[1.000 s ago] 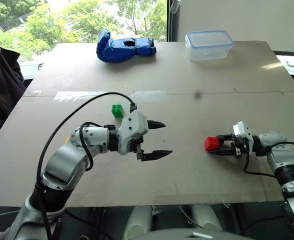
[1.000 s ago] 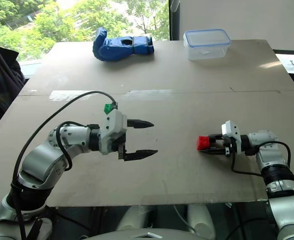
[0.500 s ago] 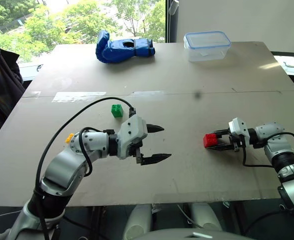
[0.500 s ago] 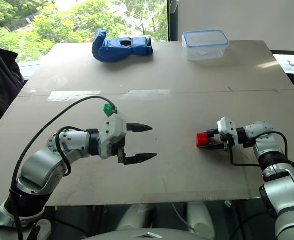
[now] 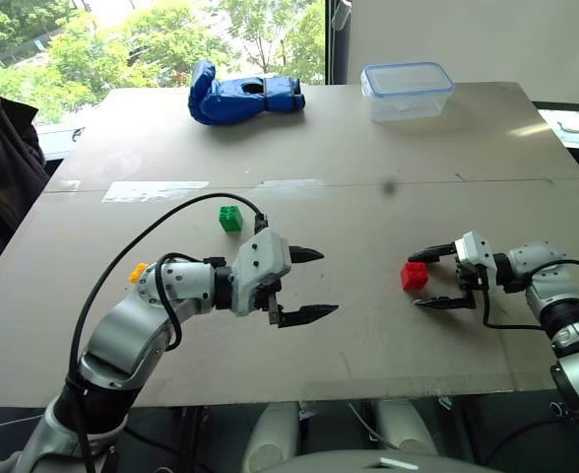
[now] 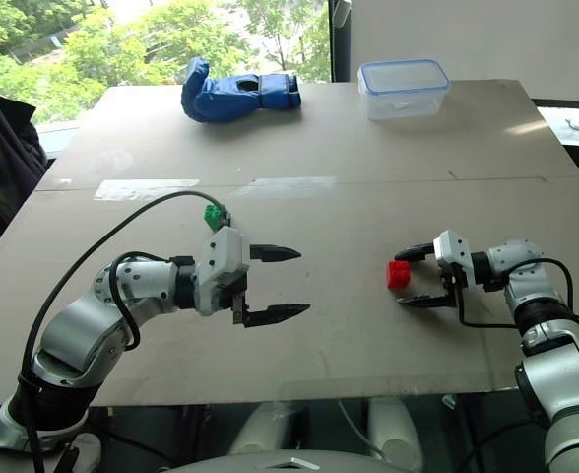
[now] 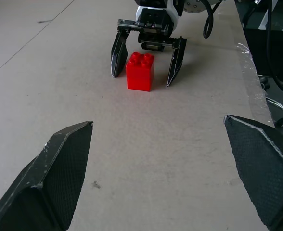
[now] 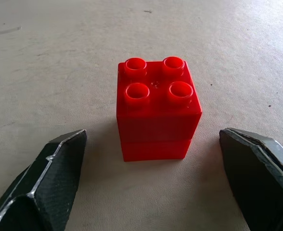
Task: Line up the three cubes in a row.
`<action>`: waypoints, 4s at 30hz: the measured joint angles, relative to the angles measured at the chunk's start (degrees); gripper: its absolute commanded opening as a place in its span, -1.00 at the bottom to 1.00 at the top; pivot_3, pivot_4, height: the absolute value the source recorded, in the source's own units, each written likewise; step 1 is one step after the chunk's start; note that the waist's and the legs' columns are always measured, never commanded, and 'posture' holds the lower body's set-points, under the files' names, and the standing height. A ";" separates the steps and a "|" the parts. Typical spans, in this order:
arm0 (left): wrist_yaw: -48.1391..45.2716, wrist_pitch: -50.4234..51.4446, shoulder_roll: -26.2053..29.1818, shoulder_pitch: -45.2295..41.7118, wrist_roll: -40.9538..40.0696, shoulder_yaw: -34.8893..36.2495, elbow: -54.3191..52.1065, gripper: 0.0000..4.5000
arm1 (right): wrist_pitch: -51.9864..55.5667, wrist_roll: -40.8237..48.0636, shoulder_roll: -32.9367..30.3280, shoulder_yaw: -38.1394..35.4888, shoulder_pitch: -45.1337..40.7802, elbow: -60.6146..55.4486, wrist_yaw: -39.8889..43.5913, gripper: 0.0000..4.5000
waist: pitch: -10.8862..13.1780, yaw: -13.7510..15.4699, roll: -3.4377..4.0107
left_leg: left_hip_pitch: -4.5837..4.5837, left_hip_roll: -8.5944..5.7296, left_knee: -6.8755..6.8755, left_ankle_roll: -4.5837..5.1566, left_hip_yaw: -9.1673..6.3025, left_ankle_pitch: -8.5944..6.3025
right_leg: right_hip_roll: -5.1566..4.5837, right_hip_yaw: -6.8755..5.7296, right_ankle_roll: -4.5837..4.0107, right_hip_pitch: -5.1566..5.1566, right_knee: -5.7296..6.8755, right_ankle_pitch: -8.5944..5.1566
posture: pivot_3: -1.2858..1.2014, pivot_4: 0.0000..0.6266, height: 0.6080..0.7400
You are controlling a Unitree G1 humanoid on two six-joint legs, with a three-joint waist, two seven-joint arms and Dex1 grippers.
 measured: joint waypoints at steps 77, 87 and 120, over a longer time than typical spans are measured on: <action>50.40 -7.41 -28.64 -4.04 27.46 10.11 31.64 0.01 | 49.81 3.97 9.00 -16.08 28.29 -83.88 -50.80 1.00 | -0.02 0.97 -0.08 | -0.46 -0.38 -0.05 -0.27 -0.15 0.16 | -0.18 -0.11 0.11 -0.48 0.09 0.11 | 0.03 -0.52 1.00; 48.75 -9.68 -26.96 -3.84 27.75 8.98 32.76 -0.43 | 49.81 3.56 8.93 -16.14 28.29 -83.88 -50.81 1.00 | -0.06 0.85 -0.10 | -0.40 -0.35 -0.05 -0.26 -0.09 0.15 | -0.16 -0.03 0.11 -0.48 0.13 0.11 | 0.03 -0.52 1.00; -17.09 -31.49 -23.93 -21.42 20.34 -13.57 54.23 -0.43 | 32.91 12.46 -1.36 -37.43 49.81 -68.43 -18.17 1.00 | -0.01 0.92 -0.17 | -0.36 -0.40 0.16 0.05 -0.05 -0.01 | -0.01 0.02 0.12 -0.32 0.15 0.10 | 0.03 -0.52 1.00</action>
